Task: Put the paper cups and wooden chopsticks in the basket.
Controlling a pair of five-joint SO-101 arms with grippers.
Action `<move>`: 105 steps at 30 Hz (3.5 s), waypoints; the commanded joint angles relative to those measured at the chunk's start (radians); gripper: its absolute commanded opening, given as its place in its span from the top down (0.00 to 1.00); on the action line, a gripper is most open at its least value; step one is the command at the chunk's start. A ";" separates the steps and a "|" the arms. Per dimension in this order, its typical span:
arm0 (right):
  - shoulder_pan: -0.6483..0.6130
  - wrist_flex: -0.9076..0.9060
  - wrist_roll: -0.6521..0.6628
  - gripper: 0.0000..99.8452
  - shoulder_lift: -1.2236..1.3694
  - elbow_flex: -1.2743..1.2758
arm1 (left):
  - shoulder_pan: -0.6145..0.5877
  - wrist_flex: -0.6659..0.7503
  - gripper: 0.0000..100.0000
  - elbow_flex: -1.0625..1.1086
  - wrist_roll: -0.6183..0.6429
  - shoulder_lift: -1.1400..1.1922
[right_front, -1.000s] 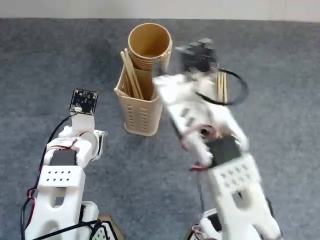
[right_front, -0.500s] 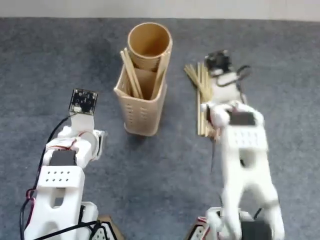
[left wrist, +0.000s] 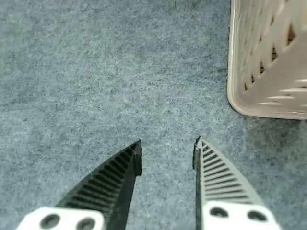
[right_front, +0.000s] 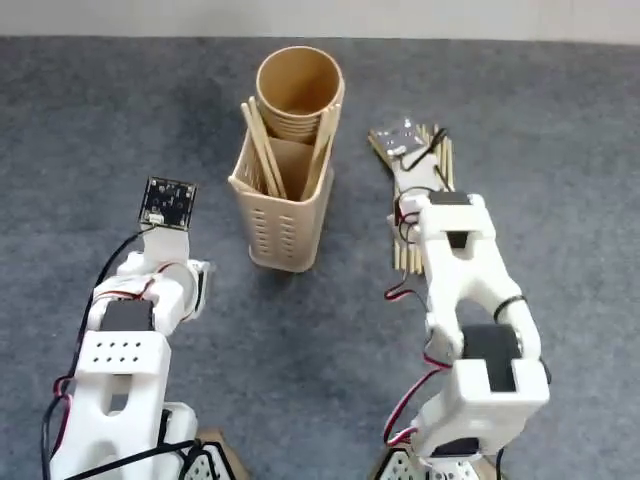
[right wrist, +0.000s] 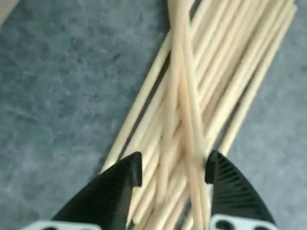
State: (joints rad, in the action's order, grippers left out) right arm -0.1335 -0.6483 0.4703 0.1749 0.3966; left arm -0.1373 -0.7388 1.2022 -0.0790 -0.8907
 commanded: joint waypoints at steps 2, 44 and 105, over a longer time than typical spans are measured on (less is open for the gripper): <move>0.018 0.071 0.002 0.81 0.033 -0.048 | 0.012 0.017 0.80 -0.004 0.003 -0.019; 0.180 0.104 -0.170 0.92 0.134 -0.176 | 0.013 0.018 0.80 0.005 0.003 -0.019; 0.294 -0.140 0.213 0.77 0.539 -0.656 | 0.013 0.018 0.80 0.005 0.003 -0.019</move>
State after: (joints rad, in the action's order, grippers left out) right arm 0.1458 -0.7986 0.6759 0.6429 -0.1603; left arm -0.1373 -0.7373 1.2114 -0.0790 -0.8907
